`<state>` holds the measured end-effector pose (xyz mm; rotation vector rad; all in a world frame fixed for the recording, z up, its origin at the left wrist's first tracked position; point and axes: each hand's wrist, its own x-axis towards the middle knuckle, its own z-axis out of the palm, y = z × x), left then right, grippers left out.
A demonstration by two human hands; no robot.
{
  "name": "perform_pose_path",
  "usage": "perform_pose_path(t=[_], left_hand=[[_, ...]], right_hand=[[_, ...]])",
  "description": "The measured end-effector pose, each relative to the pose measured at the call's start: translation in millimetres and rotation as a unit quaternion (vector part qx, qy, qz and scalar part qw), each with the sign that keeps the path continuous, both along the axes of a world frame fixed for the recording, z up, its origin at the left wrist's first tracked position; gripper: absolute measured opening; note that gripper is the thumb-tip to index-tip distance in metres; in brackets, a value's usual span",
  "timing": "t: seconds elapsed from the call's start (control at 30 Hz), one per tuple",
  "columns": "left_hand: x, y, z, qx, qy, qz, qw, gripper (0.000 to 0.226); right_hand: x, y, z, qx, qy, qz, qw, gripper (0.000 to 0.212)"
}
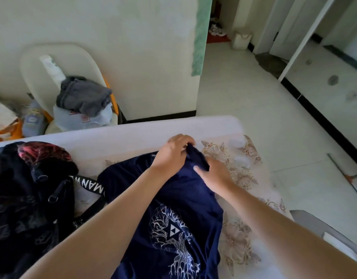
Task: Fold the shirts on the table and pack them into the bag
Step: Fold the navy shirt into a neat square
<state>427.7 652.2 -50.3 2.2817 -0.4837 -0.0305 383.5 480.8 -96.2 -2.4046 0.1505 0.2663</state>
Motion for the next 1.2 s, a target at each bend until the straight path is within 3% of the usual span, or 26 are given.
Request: perform_pose_path(t=[0.07, 0.13, 0.2, 0.27, 0.33, 0.4, 0.5, 0.6, 0.73, 0.87, 1.03, 1.13, 1.2], left_hand=[[2.6, -15.7, -2.1, -0.018, 0.002, 0.028, 0.999, 0.044], [-4.3, -21.8, -19.3, 0.024, 0.015, 0.036, 0.999, 0.041], [-17.3, -18.3, -46.5, 0.098, 0.011, 0.026, 0.995, 0.034], [-32.6, -10.5, -73.2, 0.235, 0.017, 0.028, 0.971, 0.031], [-45.2, -3.0, -93.8, 0.339, 0.085, 0.024, 0.937, 0.046], [-53.8, 2.7, -105.3, 0.349, 0.146, -0.022, 0.925, 0.068], [-55.8, 11.8, -107.0, 0.293, 0.154, -0.054, 0.942, 0.073], [-53.5, 38.5, -96.6, 0.224, 0.113, 0.019, 0.968, 0.057], [-54.5, 96.7, -90.5, 0.264, 0.023, 0.14, 0.954, 0.044], [-71.4, 156.0, -91.0, 0.323, -0.052, 0.218, 0.919, 0.037], [-108.3, 225.3, -96.2, 0.502, 0.066, 0.153, 0.849, 0.058], [-121.5, 261.9, -93.0, 0.528, 0.126, 0.15, 0.826, 0.058], [-120.7, 264.8, -86.7, 0.52, 0.153, 0.151, 0.826, 0.055]], right_hand=[[6.7, -27.5, -2.6, 0.001, -0.025, -0.114, 0.993, 0.02], [7.6, -53.9, -8.6, -0.01, -0.015, -0.207, 0.978, 0.037], [3.7, -68.1, -16.3, -0.108, 0.017, -0.237, 0.965, 0.068], [-4.3, -67.4, -27.4, -0.235, -0.022, -0.183, 0.954, 0.079], [-13.7, -53.6, -37.4, -0.275, -0.122, -0.051, 0.952, 0.073], [-19.9, -32.7, -49.6, -0.245, -0.15, 0.115, 0.951, 0.068], [-20.0, -7.8, -60.2, -0.223, -0.021, 0.265, 0.938, 0.069], [-8.4, -9.7, -60.8, -0.288, 0.038, 0.24, 0.926, 0.066], [2.7, 12.0, -49.2, -0.368, -0.001, 0.213, 0.905, 0.062], [9.7, 88.4, -38.8, -0.282, -0.104, 0.287, 0.909, 0.054], [2.0, 184.8, -38.9, -0.177, -0.068, 0.429, 0.883, 0.062], [1.4, 206.2, -45.7, -0.227, -0.003, 0.456, 0.86, 0.059], [5.0, 210.1, -48.1, -0.267, -0.024, 0.436, 0.859, 0.049]])
